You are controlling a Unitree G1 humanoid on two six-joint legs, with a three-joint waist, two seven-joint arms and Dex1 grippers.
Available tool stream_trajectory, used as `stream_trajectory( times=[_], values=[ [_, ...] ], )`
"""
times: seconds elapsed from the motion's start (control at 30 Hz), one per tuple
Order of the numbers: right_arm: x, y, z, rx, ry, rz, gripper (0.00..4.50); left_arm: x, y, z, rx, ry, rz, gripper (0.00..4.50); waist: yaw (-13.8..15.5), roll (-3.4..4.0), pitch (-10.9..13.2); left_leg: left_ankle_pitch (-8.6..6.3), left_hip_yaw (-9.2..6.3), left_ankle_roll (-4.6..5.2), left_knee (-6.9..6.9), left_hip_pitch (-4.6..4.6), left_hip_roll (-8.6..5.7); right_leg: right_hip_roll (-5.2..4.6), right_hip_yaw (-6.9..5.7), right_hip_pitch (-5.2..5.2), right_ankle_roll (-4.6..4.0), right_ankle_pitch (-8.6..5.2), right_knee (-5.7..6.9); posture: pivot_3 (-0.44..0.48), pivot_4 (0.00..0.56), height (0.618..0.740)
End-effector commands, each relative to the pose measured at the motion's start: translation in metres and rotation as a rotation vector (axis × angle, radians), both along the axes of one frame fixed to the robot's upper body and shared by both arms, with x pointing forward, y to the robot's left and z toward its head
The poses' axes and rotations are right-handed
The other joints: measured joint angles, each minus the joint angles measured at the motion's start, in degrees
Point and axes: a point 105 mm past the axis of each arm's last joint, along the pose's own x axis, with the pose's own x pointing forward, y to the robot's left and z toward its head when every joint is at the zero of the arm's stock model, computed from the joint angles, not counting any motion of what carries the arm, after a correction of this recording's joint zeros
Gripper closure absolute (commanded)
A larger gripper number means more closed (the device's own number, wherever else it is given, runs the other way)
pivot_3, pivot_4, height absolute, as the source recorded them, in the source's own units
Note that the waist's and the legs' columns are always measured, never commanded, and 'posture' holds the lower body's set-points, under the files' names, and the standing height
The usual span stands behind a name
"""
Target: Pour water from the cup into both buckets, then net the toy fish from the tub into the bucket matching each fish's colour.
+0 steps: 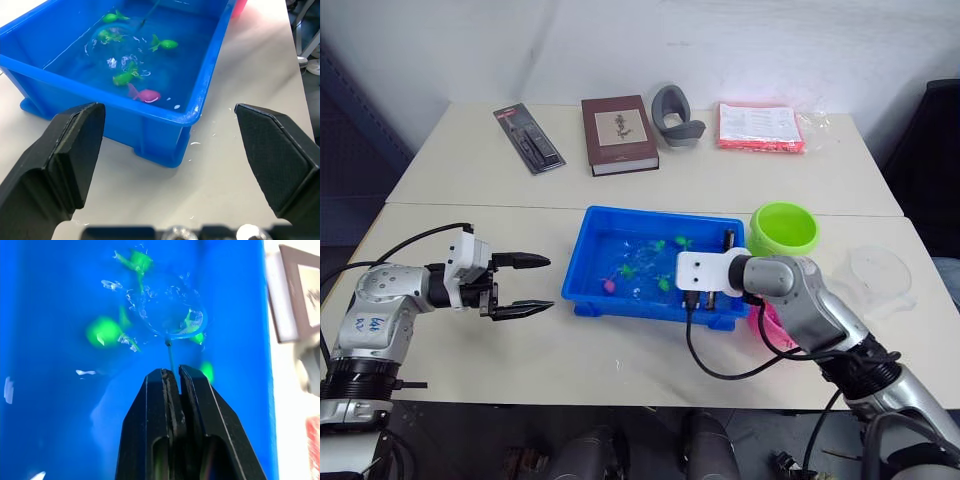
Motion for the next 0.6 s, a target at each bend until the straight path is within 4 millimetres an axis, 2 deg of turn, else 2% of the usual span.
stream_trajectory(
  times=[0.03,0.23,0.4,0.5,0.6],
  values=[
    [-0.003,0.005,0.022,0.024,-0.088,0.047,4.5,0.001,-0.001,0.008,-0.007,-0.027,-0.006,0.03,-0.01,0.0,0.0,0.01,0.0,-0.01,0.0,0.0,0.0,0.0,0.0,0.0,0.0,0.0,0.0,0.0,0.15,0.74],
    [0.002,0.009,0.051,0.063,-0.248,0.009,4.5,0.001,0.0,0.007,-0.003,-0.023,-0.004,0.03,-0.01,0.0,0.0,0.02,0.0,-0.03,-0.02,0.0,0.01,0.01,0.0,-0.01,0.0,0.0,0.01,0.0,0.15,0.74],
    [0.007,0.007,0.069,0.031,-0.364,-0.011,4.5,0.0,0.0,0.006,0.0,-0.02,-0.002,0.03,0.03,0.01,0.0,0.02,0.0,-0.04,-0.01,0.0,0.01,0.0,0.01,0.0,0.0,0.0,0.0,0.0,0.15,0.74],
    [0.007,0.012,0.073,0.06,-0.382,0.007,4.5,0.0,0.0,0.007,-0.002,-0.019,-0.003,0.03,0.05,0.01,0.0,0.02,-0.02,-0.04,-0.01,0.0,0.0,0.0,0.0,0.0,0.0,0.0,0.0,0.0,0.15,0.74],
    [0.001,0.025,0.067,0.164,-0.302,0.035,4.5,0.0,-0.001,0.007,-0.003,-0.02,-0.004,0.03,-0.04,0.01,0.0,0.02,0.0,-0.04,-0.03,0.0,0.01,0.02,0.0,0.0,0.0,0.0,0.0,0.0,0.15,0.74]
  ],
)
